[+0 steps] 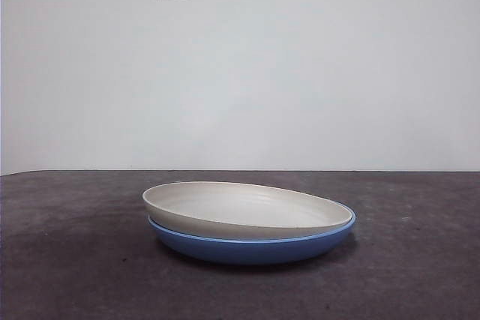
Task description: Pick up the white plate, put it on the blue plate, put it on desk
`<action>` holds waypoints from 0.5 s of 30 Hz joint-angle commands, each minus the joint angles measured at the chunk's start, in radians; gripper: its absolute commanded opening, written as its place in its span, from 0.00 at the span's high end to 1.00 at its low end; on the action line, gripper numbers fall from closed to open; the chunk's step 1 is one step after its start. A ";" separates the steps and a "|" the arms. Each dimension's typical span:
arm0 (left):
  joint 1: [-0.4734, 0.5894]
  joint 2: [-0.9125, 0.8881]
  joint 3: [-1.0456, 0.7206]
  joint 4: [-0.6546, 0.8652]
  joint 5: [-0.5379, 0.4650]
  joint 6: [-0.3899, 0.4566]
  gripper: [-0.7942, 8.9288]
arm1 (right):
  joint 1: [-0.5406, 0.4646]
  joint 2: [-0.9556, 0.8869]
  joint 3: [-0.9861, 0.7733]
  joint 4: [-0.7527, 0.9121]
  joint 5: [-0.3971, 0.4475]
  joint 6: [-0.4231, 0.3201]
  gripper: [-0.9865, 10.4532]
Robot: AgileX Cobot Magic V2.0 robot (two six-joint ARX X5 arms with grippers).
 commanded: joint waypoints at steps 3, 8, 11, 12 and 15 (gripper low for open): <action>-0.005 0.005 0.013 0.011 -0.001 -0.006 0.27 | 0.005 -0.046 0.014 -0.024 0.003 -0.031 0.37; -0.005 0.005 0.013 0.011 -0.001 -0.006 0.27 | 0.005 -0.076 0.014 -0.066 0.003 -0.043 0.37; -0.005 0.005 0.013 0.011 -0.001 -0.005 0.27 | 0.005 -0.085 0.014 -0.081 0.003 -0.053 0.37; -0.005 0.005 0.013 0.011 -0.001 -0.005 0.27 | 0.005 -0.086 0.014 -0.082 0.002 -0.057 0.37; -0.005 0.005 0.013 0.011 -0.001 -0.005 0.30 | 0.005 -0.087 0.014 -0.087 -0.003 -0.061 0.37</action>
